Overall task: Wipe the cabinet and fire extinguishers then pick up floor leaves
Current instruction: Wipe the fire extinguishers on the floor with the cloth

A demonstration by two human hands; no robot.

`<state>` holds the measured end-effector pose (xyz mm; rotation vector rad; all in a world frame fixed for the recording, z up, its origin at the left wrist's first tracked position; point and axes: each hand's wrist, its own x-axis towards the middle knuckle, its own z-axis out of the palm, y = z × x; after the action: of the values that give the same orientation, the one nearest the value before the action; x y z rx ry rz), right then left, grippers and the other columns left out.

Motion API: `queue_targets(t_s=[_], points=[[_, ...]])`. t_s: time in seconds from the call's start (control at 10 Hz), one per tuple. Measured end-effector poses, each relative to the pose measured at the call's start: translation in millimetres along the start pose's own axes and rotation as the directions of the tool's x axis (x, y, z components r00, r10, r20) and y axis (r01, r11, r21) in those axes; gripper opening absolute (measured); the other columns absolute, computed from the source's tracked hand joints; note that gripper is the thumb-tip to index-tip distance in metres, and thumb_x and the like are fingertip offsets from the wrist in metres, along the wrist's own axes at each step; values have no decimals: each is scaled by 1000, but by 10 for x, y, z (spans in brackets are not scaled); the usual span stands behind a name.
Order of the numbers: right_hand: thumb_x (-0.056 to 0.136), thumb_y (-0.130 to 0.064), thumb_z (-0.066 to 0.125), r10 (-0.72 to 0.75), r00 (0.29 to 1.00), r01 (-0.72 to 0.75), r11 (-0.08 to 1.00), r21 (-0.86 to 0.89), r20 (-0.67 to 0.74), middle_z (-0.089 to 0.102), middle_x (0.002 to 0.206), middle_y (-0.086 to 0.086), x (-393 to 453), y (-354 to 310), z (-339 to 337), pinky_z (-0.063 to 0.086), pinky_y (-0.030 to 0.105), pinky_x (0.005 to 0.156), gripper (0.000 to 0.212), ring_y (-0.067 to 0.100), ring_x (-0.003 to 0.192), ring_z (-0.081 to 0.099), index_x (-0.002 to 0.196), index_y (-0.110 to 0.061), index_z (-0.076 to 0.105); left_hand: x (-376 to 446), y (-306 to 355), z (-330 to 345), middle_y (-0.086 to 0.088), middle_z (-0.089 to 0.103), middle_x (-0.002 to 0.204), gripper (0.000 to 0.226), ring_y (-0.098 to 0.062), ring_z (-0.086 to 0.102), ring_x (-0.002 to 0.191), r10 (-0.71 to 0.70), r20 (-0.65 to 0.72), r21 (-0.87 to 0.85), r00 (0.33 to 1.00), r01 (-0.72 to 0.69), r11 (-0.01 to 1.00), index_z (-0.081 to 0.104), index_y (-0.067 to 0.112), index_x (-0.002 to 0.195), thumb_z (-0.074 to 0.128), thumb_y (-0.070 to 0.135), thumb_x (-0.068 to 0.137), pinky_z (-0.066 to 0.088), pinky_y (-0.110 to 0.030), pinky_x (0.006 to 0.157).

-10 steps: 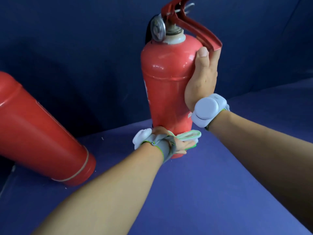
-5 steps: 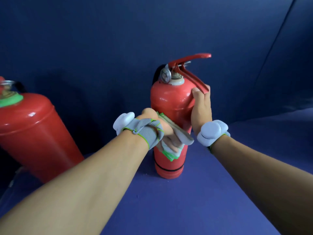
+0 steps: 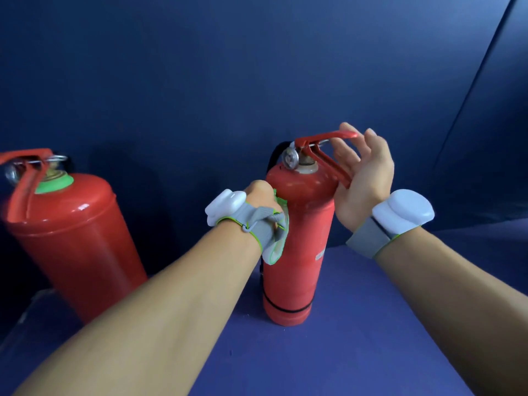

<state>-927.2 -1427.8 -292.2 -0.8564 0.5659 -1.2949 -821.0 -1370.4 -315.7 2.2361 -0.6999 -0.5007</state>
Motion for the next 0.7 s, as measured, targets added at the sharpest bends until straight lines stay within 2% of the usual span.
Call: queue_targets(t_s=[0.1, 0.2, 0.3, 0.4, 0.5, 0.6, 0.7], points=[[95, -38, 50, 61, 996, -58, 997, -45, 63, 73, 112, 12, -19, -72, 33, 53, 34, 89, 34, 24, 104, 70, 111, -20, 74, -80, 43, -120, -16, 57, 131, 31, -35, 54, 124, -24, -92, -117, 996, 14, 993, 55, 3, 127, 47, 7, 97, 36, -30, 83], [94, -31, 52, 65, 990, -59, 997, -51, 126, 73, 102, 7, -44, -65, 19, 54, 30, 75, 28, 19, 82, 71, 108, -22, 74, 343, 229, -40, -22, 64, 125, 29, -40, 59, 117, -230, -182, -746, 956, 18, 666, 63, -1, 111, 41, 15, 100, 49, -37, 95], [94, -29, 52, 43, 988, -34, 998, -59, 149, 73, 96, 4, -65, -70, 24, 53, 27, 69, 26, 15, 74, 70, 106, -19, 74, 256, 306, -100, -33, 67, 92, 35, -40, 60, 77, -149, -256, -771, 955, -109, 627, 62, 0, 78, 42, 19, 100, 41, -29, 64], [98, -34, 49, 36, 988, -24, 996, -85, 151, 73, 107, 8, -32, -64, -18, 53, 30, 78, 31, 17, 89, 70, 106, -19, 74, 155, 123, 50, -15, 69, 106, 40, -34, 62, 96, 43, -263, -689, 964, -218, 691, 67, 8, 115, 42, 35, 102, 44, -32, 78], [98, -37, 47, 46, 985, -30, 995, -94, 165, 72, 112, 9, -33, -74, -34, 52, 32, 87, 36, 19, 97, 68, 112, -16, 73, 110, -67, 204, 1, 69, 93, 41, -19, 65, 80, 39, -153, -715, 987, -138, 686, 68, 23, 115, 45, 52, 98, 51, -32, 75], [99, -40, 45, 35, 982, -13, 993, -118, 187, 74, 107, 4, -62, -43, -29, 50, 35, 96, 40, 19, 96, 69, 115, -16, 73, 131, -87, 216, 0, 61, 75, 39, -30, 63, 83, -55, -180, -692, 982, -87, 716, 63, 13, 96, 42, 46, 101, 48, -36, 80], [99, -42, 44, 22, 983, 2, 991, -134, 180, 75, 106, 1, -91, -21, 11, 49, 37, 101, 40, 20, 100, 69, 111, -19, 74, 109, -27, 107, -10, 62, 87, 37, -34, 60, 85, -128, -211, -702, 969, -59, 710, 56, 9, 90, 41, 41, 103, 48, -37, 83]])
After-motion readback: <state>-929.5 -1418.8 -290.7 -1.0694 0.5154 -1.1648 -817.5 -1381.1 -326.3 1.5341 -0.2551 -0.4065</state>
